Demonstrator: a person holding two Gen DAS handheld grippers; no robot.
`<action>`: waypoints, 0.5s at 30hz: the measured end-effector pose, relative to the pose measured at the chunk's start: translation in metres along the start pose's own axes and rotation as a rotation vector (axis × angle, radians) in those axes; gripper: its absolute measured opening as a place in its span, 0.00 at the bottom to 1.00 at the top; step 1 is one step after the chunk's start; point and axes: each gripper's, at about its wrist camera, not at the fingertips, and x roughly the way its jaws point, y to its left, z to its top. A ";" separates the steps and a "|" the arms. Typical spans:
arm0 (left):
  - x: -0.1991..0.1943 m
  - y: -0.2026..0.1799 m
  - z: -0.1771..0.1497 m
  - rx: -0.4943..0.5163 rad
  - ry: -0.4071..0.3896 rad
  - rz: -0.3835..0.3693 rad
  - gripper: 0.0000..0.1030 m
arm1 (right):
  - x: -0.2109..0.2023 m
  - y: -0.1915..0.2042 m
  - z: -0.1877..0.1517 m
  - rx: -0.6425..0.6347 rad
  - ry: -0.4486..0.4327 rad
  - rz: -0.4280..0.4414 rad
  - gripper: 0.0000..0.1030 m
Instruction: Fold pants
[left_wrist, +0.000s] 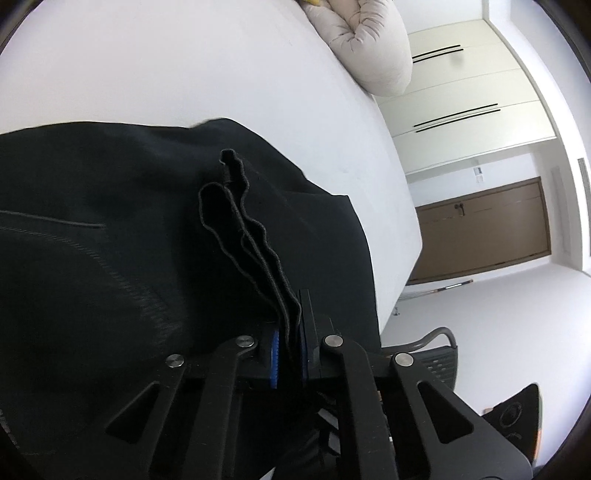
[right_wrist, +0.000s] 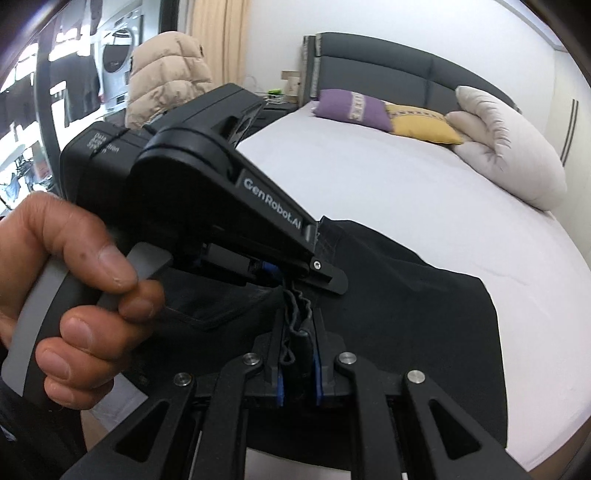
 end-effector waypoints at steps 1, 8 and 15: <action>-0.003 0.003 -0.002 -0.004 -0.002 0.006 0.06 | 0.002 0.002 0.000 -0.003 0.003 0.008 0.12; -0.003 0.031 -0.019 -0.039 0.000 0.074 0.06 | 0.033 0.016 -0.009 0.015 0.068 0.075 0.17; -0.012 0.014 -0.025 0.008 -0.019 0.170 0.09 | 0.028 -0.009 -0.015 0.129 0.133 0.241 0.61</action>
